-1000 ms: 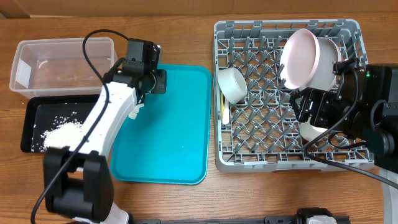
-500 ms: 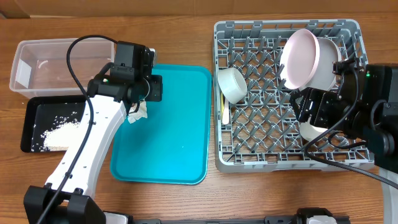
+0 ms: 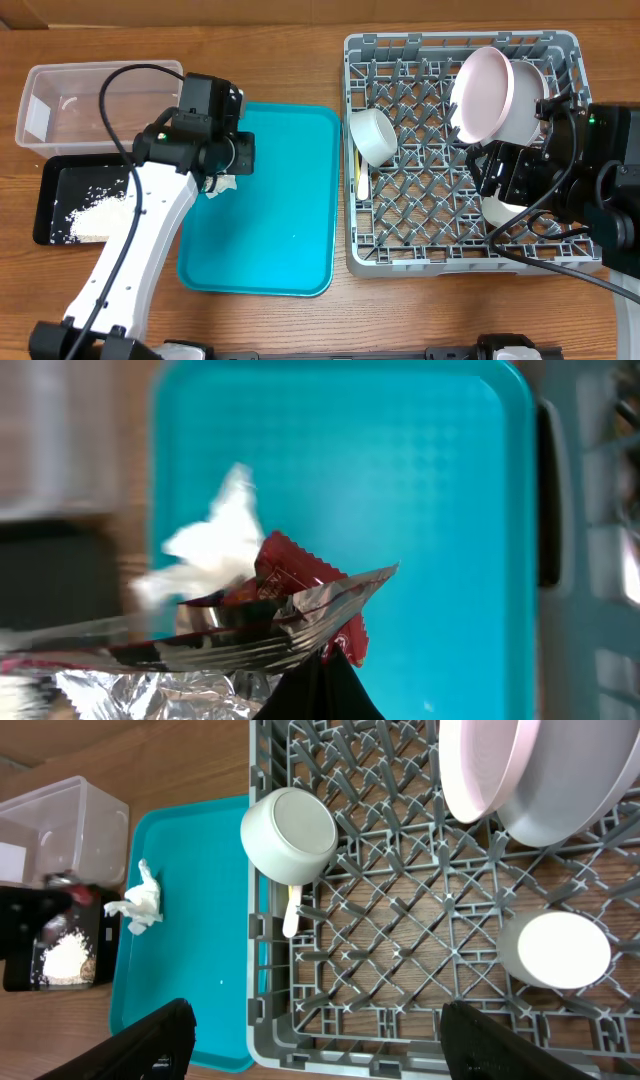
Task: Sort waste into correct bins and load items into the dishwasher rack
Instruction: 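Grasp the red-and-silver foil wrapper with the left gripper and lift, then drop the foil wrapper into the clear plastic bin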
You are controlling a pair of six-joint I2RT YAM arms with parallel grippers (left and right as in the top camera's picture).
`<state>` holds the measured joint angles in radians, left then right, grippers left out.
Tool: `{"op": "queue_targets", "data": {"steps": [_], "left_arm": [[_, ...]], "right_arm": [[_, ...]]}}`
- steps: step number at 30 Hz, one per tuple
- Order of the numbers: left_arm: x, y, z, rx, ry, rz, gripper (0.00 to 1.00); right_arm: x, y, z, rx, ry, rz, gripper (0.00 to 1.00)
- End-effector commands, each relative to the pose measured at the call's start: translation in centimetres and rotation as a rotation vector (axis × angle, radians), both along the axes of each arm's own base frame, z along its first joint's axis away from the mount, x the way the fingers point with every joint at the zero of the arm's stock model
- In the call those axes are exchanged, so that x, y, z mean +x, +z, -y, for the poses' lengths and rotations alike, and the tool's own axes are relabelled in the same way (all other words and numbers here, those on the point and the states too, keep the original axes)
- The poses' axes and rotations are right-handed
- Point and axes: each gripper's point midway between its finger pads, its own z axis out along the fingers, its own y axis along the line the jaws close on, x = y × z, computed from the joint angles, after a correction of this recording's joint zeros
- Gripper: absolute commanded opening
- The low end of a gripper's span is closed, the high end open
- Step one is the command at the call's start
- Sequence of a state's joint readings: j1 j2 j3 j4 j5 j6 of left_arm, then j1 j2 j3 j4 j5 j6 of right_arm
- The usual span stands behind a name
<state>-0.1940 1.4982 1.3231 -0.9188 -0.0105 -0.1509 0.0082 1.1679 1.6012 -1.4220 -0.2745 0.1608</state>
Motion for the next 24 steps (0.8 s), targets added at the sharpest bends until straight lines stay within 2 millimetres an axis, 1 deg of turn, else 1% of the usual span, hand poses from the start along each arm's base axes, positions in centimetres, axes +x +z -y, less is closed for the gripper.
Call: {"op": "queue_targets", "data": {"steps": [1,4,5,6,7,8,9,11,12,13,14,15,16,17,18,19,21,24], "left_arm": [[2.3,4.2,-5.3,0.163,0.153,0.182,0.04],[4.6,5.1,-8.1,0.168,0.212,0.263,0.04],[5.8,5.2,-9.3,0.165,0.226,0.294,0.04],[6.4,5.2,-9.9,0.160,0.235,0.309,0.04],[7.7,4.9,-10.9,0.138,0.238,0.333,0.04],[8.6,4.5,-11.3,0.115,0.235,0.346,0.04],[10.5,3.7,-12.1,0.071,0.233,0.376,0.04],[12.2,3.0,-12.7,0.055,0.235,0.407,0.05],[13.0,2.6,-12.9,0.055,0.238,0.422,0.08],[13.4,2.4,-12.9,0.055,0.238,0.429,0.13],[13.8,2.2,-13.0,0.055,0.238,0.437,0.22],[13.9,2.2,-12.8,0.054,0.235,0.441,0.39],[13.9,2.4,-12.5,0.054,0.229,0.442,0.74],[13.8,2.7,-12.4,0.056,0.226,0.442,0.86],[13.5,3.2,-12.2,0.063,0.218,0.437,0.95],[13.2,3.7,-12.0,0.064,0.215,0.429,0.96],[12.0,4.9,-11.2,0.050,0.201,0.393,0.96],[9.5,5.8,-8.3,-0.013,0.122,0.312,0.84]], "right_arm": [[0.0,0.8,-0.3,0.003,0.015,0.026,0.82],[0.0,0.8,-0.3,0.003,0.015,0.026,0.82],[0.0,0.8,-0.3,0.003,0.015,0.026,0.82],[0.0,0.8,-0.3,0.003,0.015,0.026,0.82],[0.0,0.8,-0.3,0.003,0.015,0.026,0.82],[0.0,0.8,-0.3,0.003,0.015,0.026,0.82],[0.0,0.8,-0.3,0.003,0.015,0.026,0.82],[0.0,0.8,-0.3,0.003,0.015,0.026,0.82],[-0.1,0.8,-0.3,0.001,0.018,0.027,0.83],[-0.1,0.8,-0.3,0.000,0.018,0.025,0.82],[-0.1,0.7,-0.3,0.001,0.018,0.022,0.82],[-0.2,0.7,-0.3,0.001,0.018,0.018,0.82],[-0.4,0.6,-0.3,0.001,0.018,0.011,0.82],[-0.4,0.5,-0.3,0.001,0.018,0.007,0.82],[-0.5,0.4,-0.3,0.000,0.018,0.001,0.82],[-0.6,0.4,-0.3,0.000,0.018,0.000,0.83],[-0.5,0.5,-0.2,-0.002,0.020,0.005,0.83],[-0.2,0.7,-0.3,-0.001,0.020,0.019,0.83]]}}
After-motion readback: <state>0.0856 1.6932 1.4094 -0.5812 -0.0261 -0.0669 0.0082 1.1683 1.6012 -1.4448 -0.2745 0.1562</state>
